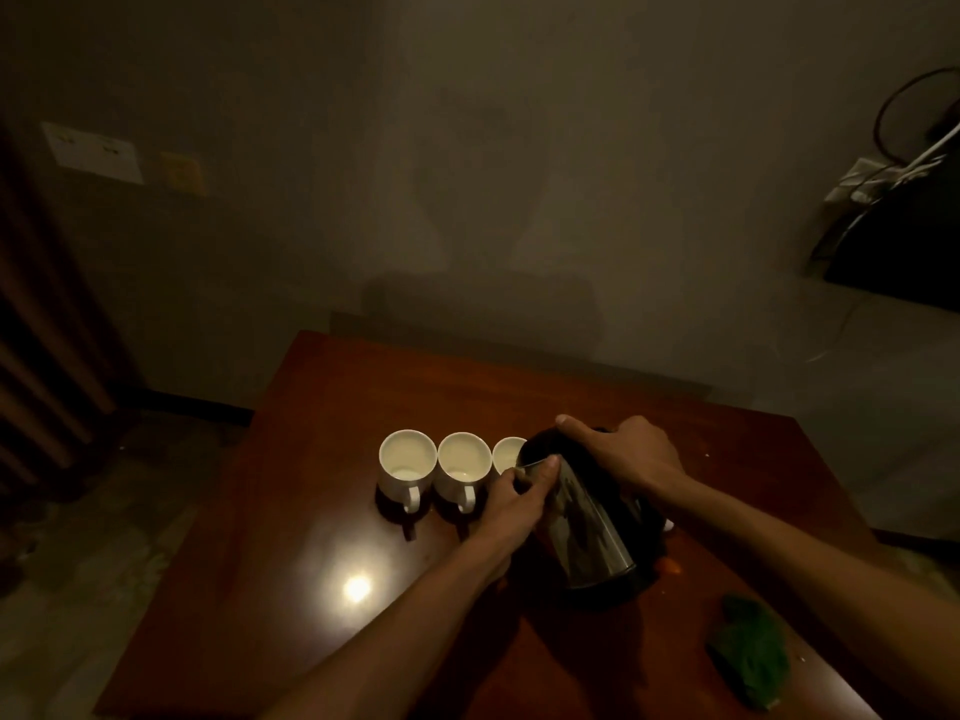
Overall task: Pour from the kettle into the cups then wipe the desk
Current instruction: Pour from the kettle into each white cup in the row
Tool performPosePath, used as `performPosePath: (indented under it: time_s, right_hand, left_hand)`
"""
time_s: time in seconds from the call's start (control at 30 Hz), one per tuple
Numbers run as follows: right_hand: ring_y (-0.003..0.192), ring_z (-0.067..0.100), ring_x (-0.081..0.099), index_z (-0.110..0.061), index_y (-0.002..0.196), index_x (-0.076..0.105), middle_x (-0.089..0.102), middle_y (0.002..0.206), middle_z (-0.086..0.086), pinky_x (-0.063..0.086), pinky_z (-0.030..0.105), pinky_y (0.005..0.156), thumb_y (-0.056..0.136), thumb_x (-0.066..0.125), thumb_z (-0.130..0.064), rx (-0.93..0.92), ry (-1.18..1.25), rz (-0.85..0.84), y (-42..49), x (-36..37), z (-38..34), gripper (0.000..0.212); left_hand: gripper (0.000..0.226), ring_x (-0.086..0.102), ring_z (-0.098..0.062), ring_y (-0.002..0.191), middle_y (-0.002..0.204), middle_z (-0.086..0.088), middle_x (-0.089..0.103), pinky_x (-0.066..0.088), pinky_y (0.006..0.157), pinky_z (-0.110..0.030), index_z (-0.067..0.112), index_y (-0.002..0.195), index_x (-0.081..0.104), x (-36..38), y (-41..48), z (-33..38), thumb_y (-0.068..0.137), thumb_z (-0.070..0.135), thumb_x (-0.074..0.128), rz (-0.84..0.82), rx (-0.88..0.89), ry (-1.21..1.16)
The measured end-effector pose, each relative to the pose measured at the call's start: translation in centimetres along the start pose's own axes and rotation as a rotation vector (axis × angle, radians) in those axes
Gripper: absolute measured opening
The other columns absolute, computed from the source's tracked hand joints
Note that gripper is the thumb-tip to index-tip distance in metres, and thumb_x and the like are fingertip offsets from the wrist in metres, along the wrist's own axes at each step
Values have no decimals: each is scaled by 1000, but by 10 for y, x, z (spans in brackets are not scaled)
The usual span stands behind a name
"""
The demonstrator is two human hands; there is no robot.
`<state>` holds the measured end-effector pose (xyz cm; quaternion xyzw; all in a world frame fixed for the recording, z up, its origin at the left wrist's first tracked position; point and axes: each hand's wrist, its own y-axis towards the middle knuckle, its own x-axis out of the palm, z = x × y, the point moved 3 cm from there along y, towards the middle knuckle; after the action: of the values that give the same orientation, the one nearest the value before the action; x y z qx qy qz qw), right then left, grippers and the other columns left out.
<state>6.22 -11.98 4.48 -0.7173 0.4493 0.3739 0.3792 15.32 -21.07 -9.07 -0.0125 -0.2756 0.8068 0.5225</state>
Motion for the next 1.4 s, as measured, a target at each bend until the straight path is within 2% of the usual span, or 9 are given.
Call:
performPosePath:
  time_s: [0.17, 0.3, 0.57, 0.73, 0.87, 1.03, 1.23, 1.4]
  right_hand:
    - [40, 9, 48, -14, 61, 54, 52, 53, -3, 32, 17, 41, 82, 57, -73, 8, -33, -16, 3, -1, -3, 63]
    - [43, 11, 53, -12, 66, 59, 57, 56, -1, 35, 17, 42, 80, 56, -75, 11, -43, -33, 7, 0, -3, 65]
    - [46, 14, 55, -10, 70, 62, 60, 60, 1, 38, 17, 45, 80, 57, -76, 10, -46, -37, 11, 0, 0, 67]
    - [46, 14, 57, -10, 70, 64, 61, 60, 1, 39, 19, 45, 80, 57, -75, 6, -44, -33, 10, -1, 3, 66]
    - [47, 13, 59, -12, 70, 63, 62, 61, 0, 40, 19, 45, 82, 55, -75, 3, -58, -36, 7, -4, 3, 64]
    - [49, 14, 60, -13, 71, 63, 63, 63, 0, 42, 19, 46, 82, 55, -76, 19, -47, -32, 5, -4, 8, 64]
    - [46, 13, 58, -14, 68, 60, 61, 61, -1, 41, 18, 46, 81, 56, -76, 44, -23, -7, -4, -6, 10, 64]
    - [47, 13, 58, -15, 67, 58, 60, 62, -1, 40, 18, 45, 82, 55, -75, 55, -16, 8, -10, -5, 7, 63]
  left_hand:
    - [99, 61, -20, 116, 130, 1, 63, 51, 102, -45, 26, 138, 51, 0, 1, -3, 60, 86, 65, -27, -9, -25]
    - [117, 61, -21, 117, 131, 1, 63, 50, 104, -48, 28, 138, 51, 0, 1, -3, 43, 95, 66, -22, -22, -41]
    - [97, 57, -22, 122, 137, -1, 58, 47, 108, -49, 25, 142, 46, 4, -6, 4, 63, 80, 64, -40, -46, -51]
    - [96, 57, -21, 120, 138, -2, 57, 47, 107, -47, 24, 145, 44, 7, -7, 5, 66, 77, 62, -39, -49, -37]
    - [96, 60, -18, 111, 133, -1, 60, 50, 103, -45, 24, 144, 45, 10, -6, 4, 66, 76, 62, -36, -45, -34]
    - [94, 58, -17, 108, 137, -3, 58, 51, 93, -39, 21, 144, 45, 11, -7, 4, 69, 76, 59, -43, -48, 10]
    - [93, 56, -24, 122, 140, -3, 57, 49, 105, -51, 21, 143, 46, 11, -10, 5, 71, 78, 59, -61, -48, 67]
    - [87, 56, -24, 120, 140, -5, 57, 49, 101, -47, 17, 142, 47, 8, -11, 5, 76, 72, 57, -72, -52, 64]
